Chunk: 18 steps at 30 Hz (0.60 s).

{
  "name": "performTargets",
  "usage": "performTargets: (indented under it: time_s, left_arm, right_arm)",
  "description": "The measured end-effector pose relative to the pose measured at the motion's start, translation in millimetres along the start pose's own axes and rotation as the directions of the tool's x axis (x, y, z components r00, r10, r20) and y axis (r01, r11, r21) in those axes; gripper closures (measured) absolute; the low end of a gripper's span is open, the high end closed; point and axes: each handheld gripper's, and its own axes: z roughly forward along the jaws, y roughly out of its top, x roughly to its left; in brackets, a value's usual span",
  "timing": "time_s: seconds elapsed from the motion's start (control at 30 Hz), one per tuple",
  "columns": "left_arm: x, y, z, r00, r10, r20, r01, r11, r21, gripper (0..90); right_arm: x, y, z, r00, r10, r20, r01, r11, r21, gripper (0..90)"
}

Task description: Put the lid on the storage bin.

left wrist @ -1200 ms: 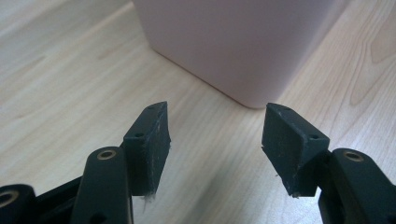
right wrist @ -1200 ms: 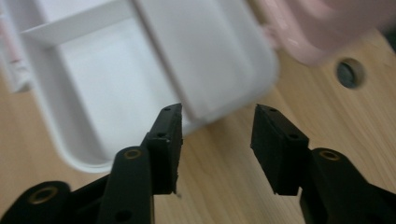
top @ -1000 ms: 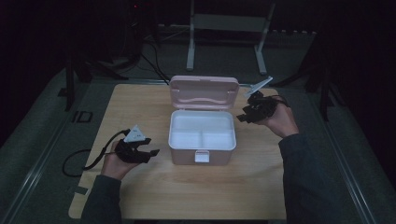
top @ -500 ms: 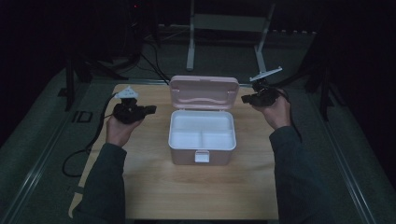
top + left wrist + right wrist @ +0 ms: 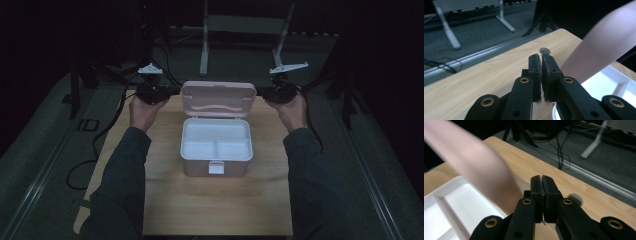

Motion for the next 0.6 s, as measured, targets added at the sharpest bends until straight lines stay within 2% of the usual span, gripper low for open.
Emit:
performTargets:
  time_s: [0.1,0.13,0.17,0.23,0.33,0.37,0.4,0.43,0.47,0.5,0.53,0.57,0.6]
  left_arm:
    - [-7.5,0.3,4.2,0.9984,0.049,0.029,-0.05,0.9979,0.04,85.4]
    - [-9.6,-1.2,4.5,0.9971,0.074,0.021,-0.075,0.9952,0.063,86.2]
    - [-10.4,-3.9,3.3,0.9966,0.078,0.028,-0.08,0.9941,0.074,86.7]
    - [-11.3,-8.4,-0.1,0.9961,0.067,0.057,-0.07,0.9957,0.06,87.3]
    - [-16.2,-17.8,-4.7,0.9918,0.079,0.101,-0.085,0.9949,0.054,88.8]
    - [-16.2,-17.8,-4.7,0.9918,0.079,0.101,-0.085,0.9949,0.054,88.9]
    - [-21.4,-25.8,-6.4,0.9846,0.099,0.144,-0.11,0.9918,0.065,88.9]
    - [-24.3,-29.6,-6.4,0.9775,0.108,0.181,-0.121,0.9908,0.062,87.3]
    - [-28.4,-33.5,-5.7,0.9704,0.126,0.206,-0.143,0.9871,0.071,86.2]
    - [-33.2,-37.5,-4.8,0.9698,0.147,0.194,-0.167,0.9822,0.087,85.4]
    - [-35.1,-41.1,-4.8,0.9735,0.156,0.167,-0.174,0.9798,0.099,85.4]
    - [-35.1,-41.1,-4.8,0.9735,0.156,0.167,-0.174,0.9798,0.099,85.5]
    - [-31.7,-47.4,-7.8,0.9829,0.115,0.144,-0.128,0.9878,0.088,85.5]
  right_arm:
    - [5.5,-2.5,-0.6,0.9997,-0.024,0.002,0.024,1.0,0.01,89.1]
    - [6.2,-4.2,-2.2,0.9996,-0.029,-0.006,0.029,1.0,0.01,88.9]
    - [6.6,-6.0,-4.4,0.9992,-0.035,-0.02,0.036,0.999,0.015,88.9]
    - [8.1,-9.8,-8.9,0.9977,-0.049,-0.047,0.05,0.999,0.018,88.8]
    - [12.4,-15.7,-14.5,0.9931,-0.076,-0.089,0.079,0.996,0.029,88.8]
    - [12.4,-15.7,-14.5,0.9931,-0.076,-0.089,0.079,0.996,0.029,88.8]
    - [14.7,-18.0,-16.0,0.9894,-0.089,-0.115,0.093,0.995,0.034,88.4]
    - [21.4,-24.5,-17.5,0.9755,-0.132,-0.176,0.143,0.989,0.046,83.4]
    - [25.9,-27.8,-16.9,0.9657,-0.153,-0.21,0.168,0.984,0.055,82.7]
    - [31.0,-31.2,-15.7,0.9589,-0.179,-0.221,0.2,0.977,0.077,82.0]
    - [35.8,-34.6,-14.2,0.9588,-0.197,-0.204,0.222,0.97,0.104,82.0]
    - [35.8,-34.6,-14.2,0.9588,-0.197,-0.204,0.222,0.97,0.104,82.0]
    - [38.5,-37.6,-12.5,0.961,-0.206,-0.185,0.23,0.965,0.122,82.0]
